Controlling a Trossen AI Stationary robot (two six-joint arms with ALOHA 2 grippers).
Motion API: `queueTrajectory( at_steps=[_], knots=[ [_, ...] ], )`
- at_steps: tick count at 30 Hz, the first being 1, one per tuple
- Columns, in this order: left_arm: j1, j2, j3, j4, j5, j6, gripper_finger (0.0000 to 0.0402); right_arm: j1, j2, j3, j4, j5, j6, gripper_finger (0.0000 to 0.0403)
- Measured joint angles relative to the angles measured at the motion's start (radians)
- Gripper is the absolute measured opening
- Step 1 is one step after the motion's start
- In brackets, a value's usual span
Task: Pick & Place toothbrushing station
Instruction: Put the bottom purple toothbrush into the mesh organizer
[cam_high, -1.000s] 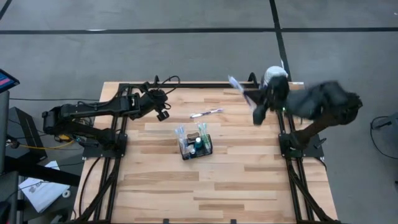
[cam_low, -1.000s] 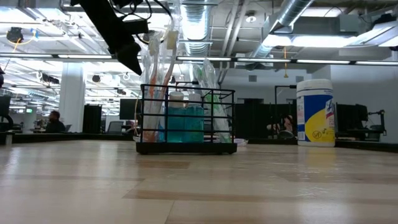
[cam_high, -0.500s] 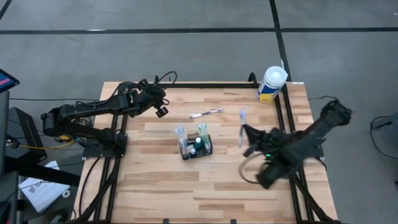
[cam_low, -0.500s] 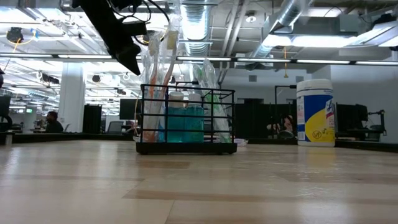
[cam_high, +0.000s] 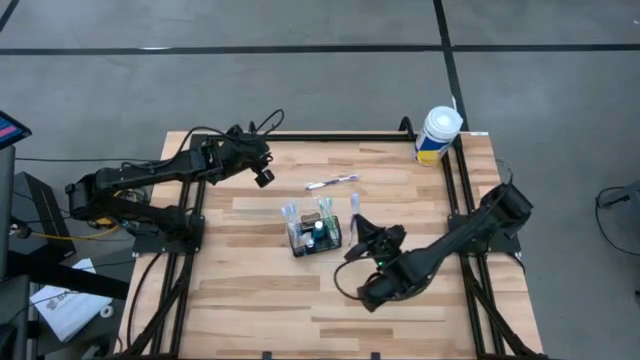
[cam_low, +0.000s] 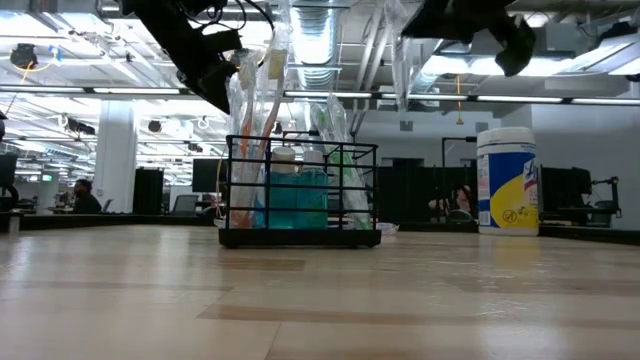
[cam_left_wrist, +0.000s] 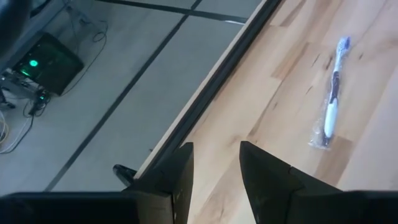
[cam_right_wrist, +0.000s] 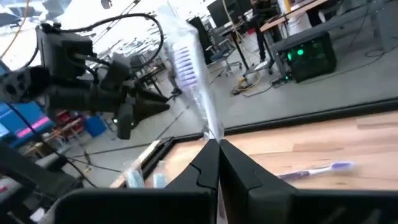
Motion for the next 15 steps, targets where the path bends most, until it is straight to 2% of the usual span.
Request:
queueTrajectory(
  at_steps=[6, 10, 15],
  knots=[
    [0.0, 0.0, 0.0, 0.017, 0.012, 0.007, 0.0122, -0.039, 0.031, 0.075, -0.028, 0.002, -0.066, 0.0],
    [0.0, 0.0, 0.0, 0.041, 0.013, 0.007, 0.0122, -0.047, 0.02, 0.085, -0.032, 0.002, -0.133, 0.0],
    [0.0, 0.0, 0.0, 0.053, 0.015, 0.007, 0.0122, -0.049, 0.024, 0.085, -0.035, 0.002, -0.136, 0.0]
  ],
)
